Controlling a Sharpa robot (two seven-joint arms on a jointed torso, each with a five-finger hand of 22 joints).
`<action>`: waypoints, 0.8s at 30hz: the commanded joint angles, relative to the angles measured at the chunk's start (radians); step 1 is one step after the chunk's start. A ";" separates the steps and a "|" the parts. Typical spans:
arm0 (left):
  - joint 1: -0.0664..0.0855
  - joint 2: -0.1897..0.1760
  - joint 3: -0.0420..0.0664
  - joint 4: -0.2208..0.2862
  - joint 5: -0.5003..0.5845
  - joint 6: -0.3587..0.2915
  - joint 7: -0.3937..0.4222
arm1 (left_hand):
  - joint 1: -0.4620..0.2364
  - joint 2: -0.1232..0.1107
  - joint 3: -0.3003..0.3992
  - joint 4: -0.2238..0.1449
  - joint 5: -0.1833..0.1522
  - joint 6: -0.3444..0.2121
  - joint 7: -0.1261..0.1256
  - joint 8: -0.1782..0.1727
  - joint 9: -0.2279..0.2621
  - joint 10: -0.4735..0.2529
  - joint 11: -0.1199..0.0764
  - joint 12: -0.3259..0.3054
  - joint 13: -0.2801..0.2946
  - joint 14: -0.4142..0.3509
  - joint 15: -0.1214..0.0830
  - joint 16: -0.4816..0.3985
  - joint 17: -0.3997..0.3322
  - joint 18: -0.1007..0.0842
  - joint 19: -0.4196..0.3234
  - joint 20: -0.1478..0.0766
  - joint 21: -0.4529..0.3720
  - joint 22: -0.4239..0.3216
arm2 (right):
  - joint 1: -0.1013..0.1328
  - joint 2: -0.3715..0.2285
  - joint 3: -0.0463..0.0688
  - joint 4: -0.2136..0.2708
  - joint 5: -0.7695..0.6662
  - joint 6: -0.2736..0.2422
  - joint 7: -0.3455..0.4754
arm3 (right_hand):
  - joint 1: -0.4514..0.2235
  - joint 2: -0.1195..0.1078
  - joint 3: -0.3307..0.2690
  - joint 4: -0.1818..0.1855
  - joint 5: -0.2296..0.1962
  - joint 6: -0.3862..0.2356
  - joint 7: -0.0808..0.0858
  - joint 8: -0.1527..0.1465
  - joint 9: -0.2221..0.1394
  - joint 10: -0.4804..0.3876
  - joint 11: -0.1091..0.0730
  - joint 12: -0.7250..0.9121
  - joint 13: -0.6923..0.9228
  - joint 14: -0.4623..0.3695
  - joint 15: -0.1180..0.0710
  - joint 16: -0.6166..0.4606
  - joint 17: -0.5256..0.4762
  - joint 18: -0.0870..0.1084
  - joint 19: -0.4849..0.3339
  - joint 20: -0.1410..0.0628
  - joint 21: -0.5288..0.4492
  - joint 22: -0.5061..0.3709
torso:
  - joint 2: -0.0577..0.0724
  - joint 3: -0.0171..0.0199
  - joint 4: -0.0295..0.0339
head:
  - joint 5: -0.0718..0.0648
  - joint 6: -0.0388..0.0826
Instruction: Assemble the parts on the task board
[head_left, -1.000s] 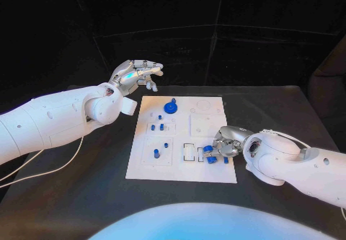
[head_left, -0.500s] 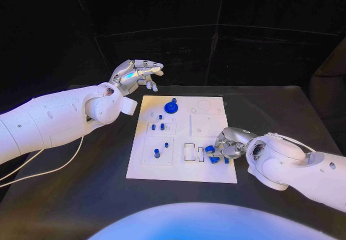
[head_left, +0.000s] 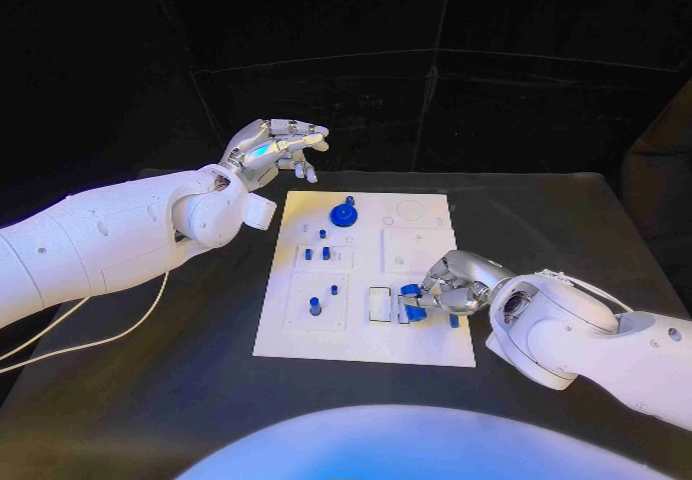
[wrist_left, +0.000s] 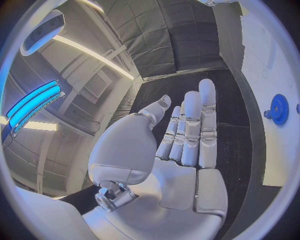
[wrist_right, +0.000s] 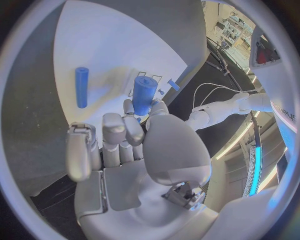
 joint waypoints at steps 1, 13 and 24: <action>0.002 0.000 0.001 0.002 0.005 0.012 0.002 | 0.010 0.003 -0.002 -0.004 -0.001 -0.006 -0.001 0.005 -0.001 -0.006 0.000 0.006 -0.001 -0.008 0.001 0.004 -0.001 0.006 0.009 0.001 -0.006 -0.002 | 0.002 0.017 0.001 -0.001 0.062 -0.020 0.015 | -0.005 0.008 -0.006 0.002 0.005 0.008 0.001 0.002 0.000 0.007 0.002 0.002 0.001 0.005 -0.009 -0.003 0.001 -0.018 0.027 -0.006 0.006 0.152 | 0.001 -0.0006 0.0006 | 0.001 0.001; 0.002 0.003 0.001 0.003 0.005 0.014 -0.001 | 0.010 0.003 -0.002 -0.004 -0.001 -0.006 -0.001 0.005 -0.001 -0.006 0.000 0.006 -0.001 -0.008 0.001 0.004 -0.001 0.006 0.009 0.001 -0.006 -0.002 | 0.002 0.094 0.001 -0.041 0.091 0.030 -0.025 | -0.026 0.022 -0.018 0.004 -0.003 0.017 -0.003 0.005 0.008 0.010 -0.001 0.001 0.007 0.005 -0.010 -0.004 0.001 -0.018 0.027 -0.008 0.006 0.153 | 0.001 -0.0005 0.0010 | 0.009 0.001; 0.002 0.004 0.001 0.002 0.005 0.016 -0.002 | 0.010 0.003 -0.002 -0.004 -0.001 -0.006 -0.001 0.005 -0.001 -0.006 0.000 0.006 -0.001 -0.008 0.001 0.004 -0.001 0.006 0.009 0.001 -0.006 -0.002 | 0.003 0.129 0.001 -0.066 0.093 0.019 -0.065 | -0.067 0.037 -0.043 0.001 -0.107 0.021 -0.006 0.004 0.017 0.012 -0.003 -0.004 0.012 0.005 -0.013 -0.005 0.002 -0.018 0.026 -0.011 0.006 0.154 | 0.000 0.0002 0.0000 | 0.018 -0.001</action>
